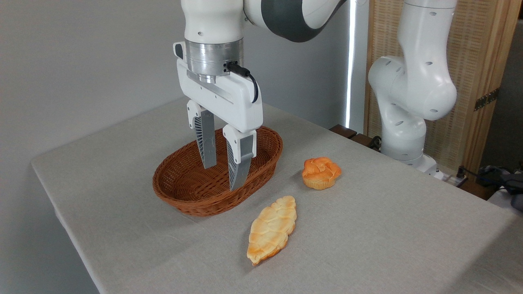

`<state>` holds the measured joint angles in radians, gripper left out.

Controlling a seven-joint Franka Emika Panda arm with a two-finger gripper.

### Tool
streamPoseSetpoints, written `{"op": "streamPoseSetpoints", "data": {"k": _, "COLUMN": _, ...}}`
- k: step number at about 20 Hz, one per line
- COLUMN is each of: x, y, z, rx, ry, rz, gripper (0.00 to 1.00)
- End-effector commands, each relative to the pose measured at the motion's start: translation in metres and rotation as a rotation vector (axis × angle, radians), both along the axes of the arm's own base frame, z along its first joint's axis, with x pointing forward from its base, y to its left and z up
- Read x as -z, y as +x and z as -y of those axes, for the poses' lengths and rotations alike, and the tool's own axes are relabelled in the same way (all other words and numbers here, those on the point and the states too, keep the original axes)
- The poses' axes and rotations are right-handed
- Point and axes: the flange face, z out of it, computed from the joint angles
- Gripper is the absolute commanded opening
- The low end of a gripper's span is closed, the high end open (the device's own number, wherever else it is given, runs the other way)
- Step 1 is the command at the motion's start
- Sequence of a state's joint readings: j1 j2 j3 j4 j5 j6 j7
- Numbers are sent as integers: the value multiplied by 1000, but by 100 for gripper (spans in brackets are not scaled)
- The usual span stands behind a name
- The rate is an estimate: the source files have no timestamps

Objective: Put bread into the basket
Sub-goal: 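Move the open gripper from above the basket toward the orange bun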

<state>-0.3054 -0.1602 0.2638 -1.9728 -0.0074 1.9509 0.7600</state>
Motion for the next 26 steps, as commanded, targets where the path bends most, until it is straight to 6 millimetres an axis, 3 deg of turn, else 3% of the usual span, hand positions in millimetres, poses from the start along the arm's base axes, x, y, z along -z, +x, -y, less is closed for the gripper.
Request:
{"op": "streamPoseSetpoints", "data": {"k": 1, "x": 13, "y": -1, "z": -2, "rx": -7, "ry": 0, "rz": -74, "gripper": 100}}
{"op": "streamPoseSetpoints", "data": {"k": 16, "x": 25, "y": -8, "z": 1, "rx": 7, "ry": 2, "rz": -101, "gripper": 100}}
{"op": "streamPoseSetpoints", "data": {"k": 23, "x": 38, "y": -60, "z": -3, "rx": 143, "ry": -21, "rz": -122, "gripper": 100}}
{"op": "streamPoseSetpoints", "data": {"k": 26, "x": 41, "y": -89, "z": -15, "rx": 211, "ry": -48, "rz": -125, "gripper": 100}}
